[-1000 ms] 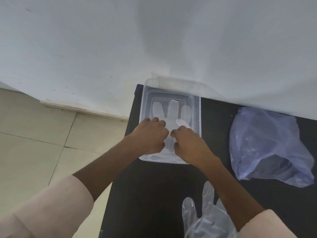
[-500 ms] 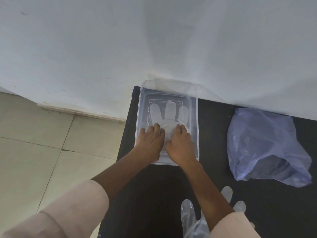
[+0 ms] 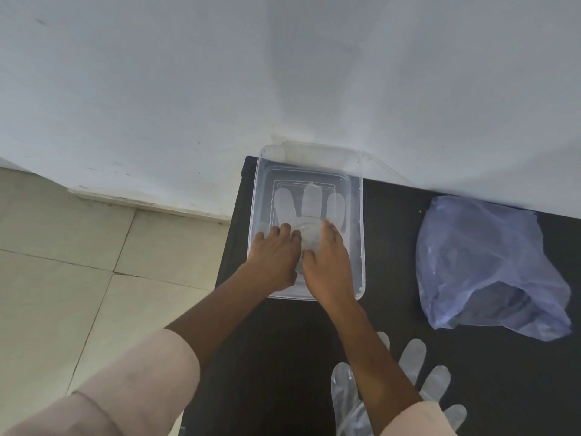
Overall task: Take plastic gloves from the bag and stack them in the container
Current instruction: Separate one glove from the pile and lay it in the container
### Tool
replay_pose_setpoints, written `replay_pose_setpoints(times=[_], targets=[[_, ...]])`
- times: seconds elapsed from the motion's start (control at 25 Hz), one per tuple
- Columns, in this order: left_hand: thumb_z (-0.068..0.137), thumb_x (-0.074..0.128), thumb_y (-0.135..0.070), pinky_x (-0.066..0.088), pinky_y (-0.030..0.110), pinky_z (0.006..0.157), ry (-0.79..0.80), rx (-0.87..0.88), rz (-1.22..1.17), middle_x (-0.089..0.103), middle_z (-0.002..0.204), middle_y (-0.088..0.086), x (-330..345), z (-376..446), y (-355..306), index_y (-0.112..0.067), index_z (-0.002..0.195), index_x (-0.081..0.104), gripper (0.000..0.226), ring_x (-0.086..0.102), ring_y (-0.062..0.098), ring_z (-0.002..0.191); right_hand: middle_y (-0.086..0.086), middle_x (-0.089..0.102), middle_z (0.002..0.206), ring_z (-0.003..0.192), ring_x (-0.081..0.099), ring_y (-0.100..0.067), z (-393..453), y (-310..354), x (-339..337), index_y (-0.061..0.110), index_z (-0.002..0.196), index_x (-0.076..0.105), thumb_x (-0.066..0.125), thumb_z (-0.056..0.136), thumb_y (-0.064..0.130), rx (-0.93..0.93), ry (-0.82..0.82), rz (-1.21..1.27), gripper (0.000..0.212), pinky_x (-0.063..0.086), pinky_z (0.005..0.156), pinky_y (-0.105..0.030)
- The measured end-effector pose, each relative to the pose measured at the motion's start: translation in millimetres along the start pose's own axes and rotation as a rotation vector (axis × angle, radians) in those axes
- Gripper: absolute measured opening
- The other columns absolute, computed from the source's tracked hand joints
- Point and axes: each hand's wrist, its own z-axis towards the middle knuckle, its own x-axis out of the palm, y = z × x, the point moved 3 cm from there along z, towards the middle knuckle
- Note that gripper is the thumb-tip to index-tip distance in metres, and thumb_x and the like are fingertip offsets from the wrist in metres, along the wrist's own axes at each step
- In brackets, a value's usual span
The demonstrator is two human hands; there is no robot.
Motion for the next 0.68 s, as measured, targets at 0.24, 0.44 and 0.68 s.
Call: replay_pose_setpoints(times=[0.24,0.44,0.68], targets=[[0.089,0.061,-0.028,0.038,0.046,0.105,-0.059,-0.066,-0.325,0.041,0.148,0.013,-18,4,4,-0.012,0.148,0.031,0.067,0.042,0.033,0.132,-0.018,0.037,0.152,0.134,0.044,-0.035,7,-8,-13,0.002,0.149,0.02,0.049,0.092,0.007,0.038,-0.062,0.043,0.064,0.042,0.108,-0.044],[0.093,0.061,-0.026,0.039,0.036,0.102,-0.136,-0.141,-0.984,0.042,0.151,0.005,-27,5,13,-0.022,0.146,0.038,0.058,0.044,0.026,0.134,-0.015,0.053,0.137,0.119,0.057,-0.031,2,-9,-13,0.007,0.14,0.035,0.05,0.09,0.011,0.025,-0.075,0.178,0.053,0.052,0.097,-0.046],[0.091,0.064,-0.025,0.051,0.046,0.099,-0.152,-0.147,-1.446,0.068,0.12,0.001,-50,-14,25,-0.031,0.113,0.065,0.023,0.064,0.019,0.11,-0.005,0.06,0.131,0.121,0.057,-0.021,-13,-9,-32,0.015,0.131,0.053,0.055,0.094,0.011,0.041,-0.015,0.46,0.037,0.048,0.1,-0.034]])
